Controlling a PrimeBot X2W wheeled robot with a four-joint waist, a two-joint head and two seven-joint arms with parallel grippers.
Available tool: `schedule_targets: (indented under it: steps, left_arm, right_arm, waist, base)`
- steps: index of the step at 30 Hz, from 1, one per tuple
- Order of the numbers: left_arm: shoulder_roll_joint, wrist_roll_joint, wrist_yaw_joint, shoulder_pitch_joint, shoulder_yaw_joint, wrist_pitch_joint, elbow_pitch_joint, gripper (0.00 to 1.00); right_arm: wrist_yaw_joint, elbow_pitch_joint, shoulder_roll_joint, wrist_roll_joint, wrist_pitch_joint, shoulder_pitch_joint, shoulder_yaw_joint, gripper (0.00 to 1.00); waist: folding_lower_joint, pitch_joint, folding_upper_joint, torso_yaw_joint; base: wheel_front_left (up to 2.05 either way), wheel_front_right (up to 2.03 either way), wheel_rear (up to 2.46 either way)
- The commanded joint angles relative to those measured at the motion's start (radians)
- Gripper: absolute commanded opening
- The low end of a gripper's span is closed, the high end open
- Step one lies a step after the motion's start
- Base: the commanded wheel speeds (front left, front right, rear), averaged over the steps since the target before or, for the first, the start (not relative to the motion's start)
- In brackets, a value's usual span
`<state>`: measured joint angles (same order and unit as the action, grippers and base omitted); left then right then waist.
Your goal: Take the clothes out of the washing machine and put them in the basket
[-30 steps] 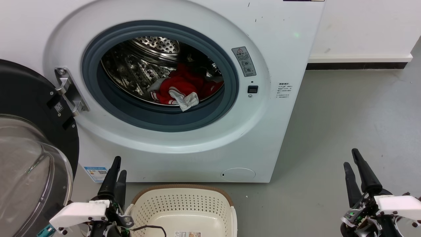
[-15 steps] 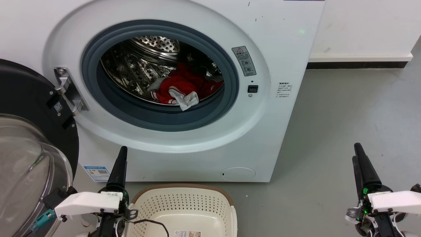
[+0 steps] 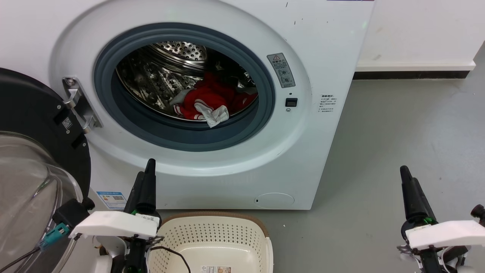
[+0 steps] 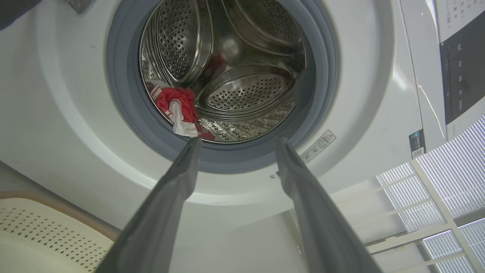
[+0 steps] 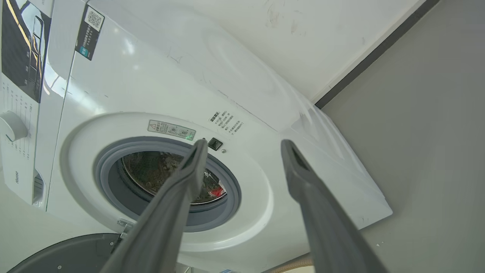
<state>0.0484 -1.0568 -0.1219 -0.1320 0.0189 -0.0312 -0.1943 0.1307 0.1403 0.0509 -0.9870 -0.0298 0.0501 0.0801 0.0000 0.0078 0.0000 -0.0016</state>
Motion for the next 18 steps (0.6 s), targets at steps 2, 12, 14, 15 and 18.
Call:
schedule_targets:
  steps: [2,12,14,15,18]
  left_arm:
    - [0.002,0.076,0.006,-0.033,-0.011,-0.015,0.019,1.0]
    - [0.003,0.258,0.019,-0.04,-0.037,-0.05,0.009,1.0]
    - [0.003,0.289,0.02,-0.042,-0.041,-0.056,0.008,1.0]
    - [0.004,0.304,0.021,-0.043,-0.044,-0.059,0.006,1.0]
    - [0.005,0.348,0.023,-0.044,-0.053,-0.069,0.001,1.0]
  right_arm:
    - [0.0,-0.021,0.001,0.074,-0.017,-0.001,-0.005,1.0]
    - [0.0,-0.038,0.0,0.238,-0.042,-0.019,-0.002,1.0]
    - [0.0,-0.042,0.0,0.268,-0.044,-0.021,-0.001,1.0]
    - [0.0,-0.045,0.0,0.282,-0.046,-0.021,0.0,1.0]
    - [0.0,-0.051,0.0,0.324,-0.052,-0.025,-0.002,1.0]
  waist:
    - [0.0,-0.001,0.0,0.0]
    - [0.0,-0.005,0.0,0.002]
    - [0.0,-0.005,0.0,0.003]
    - [0.0,-0.005,0.0,0.003]
    - [0.0,-0.006,0.0,0.004]
  base:
    - [0.0,0.0,0.0]
    - [0.0,0.0,0.0]
    - [0.0,0.0,0.0]
    - [0.0,0.0,0.0]
    - [0.0,0.0,0.0]
